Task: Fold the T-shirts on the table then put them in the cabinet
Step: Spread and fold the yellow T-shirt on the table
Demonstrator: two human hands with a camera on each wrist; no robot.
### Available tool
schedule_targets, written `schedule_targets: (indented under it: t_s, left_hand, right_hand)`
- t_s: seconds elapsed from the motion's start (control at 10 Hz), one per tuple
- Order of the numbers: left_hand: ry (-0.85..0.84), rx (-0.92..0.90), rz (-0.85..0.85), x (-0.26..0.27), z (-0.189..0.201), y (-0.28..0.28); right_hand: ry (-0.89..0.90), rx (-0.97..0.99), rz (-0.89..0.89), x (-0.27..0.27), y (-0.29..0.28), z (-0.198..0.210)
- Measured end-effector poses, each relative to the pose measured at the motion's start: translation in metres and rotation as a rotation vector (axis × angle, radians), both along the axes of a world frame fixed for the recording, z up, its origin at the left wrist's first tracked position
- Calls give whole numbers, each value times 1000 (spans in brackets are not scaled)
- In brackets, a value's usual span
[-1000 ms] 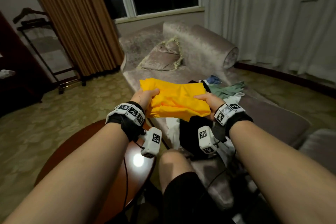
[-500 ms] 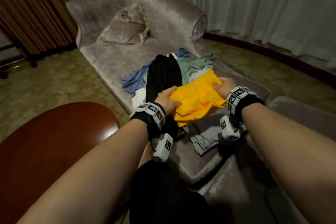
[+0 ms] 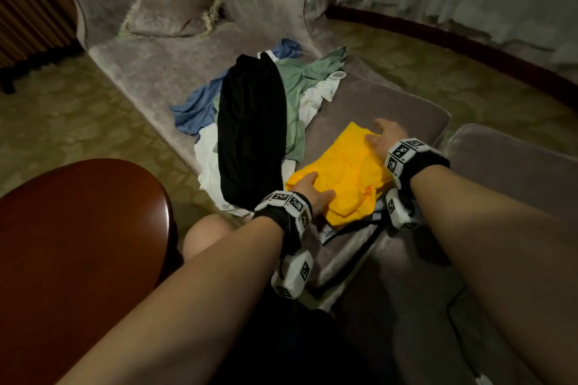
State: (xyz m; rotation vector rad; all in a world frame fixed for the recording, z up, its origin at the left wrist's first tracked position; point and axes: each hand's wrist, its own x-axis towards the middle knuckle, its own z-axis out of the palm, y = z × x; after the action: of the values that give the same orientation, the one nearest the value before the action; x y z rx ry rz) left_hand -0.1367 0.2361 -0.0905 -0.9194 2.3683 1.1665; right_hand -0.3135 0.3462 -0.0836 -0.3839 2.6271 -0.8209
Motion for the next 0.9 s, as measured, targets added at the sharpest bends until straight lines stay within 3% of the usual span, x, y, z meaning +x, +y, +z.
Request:
schedule_targets:
  t_s: [0.2,0.4,0.5,0.6,0.7,0.8,0.9]
  left_hand:
    - [-193,-143,-160,-13,-13,-1]
    - [-202,-40,-136,-16,-18,-18]
    - [-32,85,24,-11,2,-32]
    - [136,86,246,-7,11,-58]
    - [207,54,491,5,12,-99]
    - [190,71,623,17,11,-134]
    - [192,176,698,24,3,-156]
  right_hand:
    - [-41,-54,-59,-5,-10,-11]
    - [-249,-140,-1,6,-44,-13]
    - [-281,-203,9,15,-61,-8]
    - [-348,-251,0,24,-86,0]
    - [-445,-312,-18,40,-114,11]
    - [-449,-269,92,60,-137,10]
    - [-568,-253,110,83,-164,3]
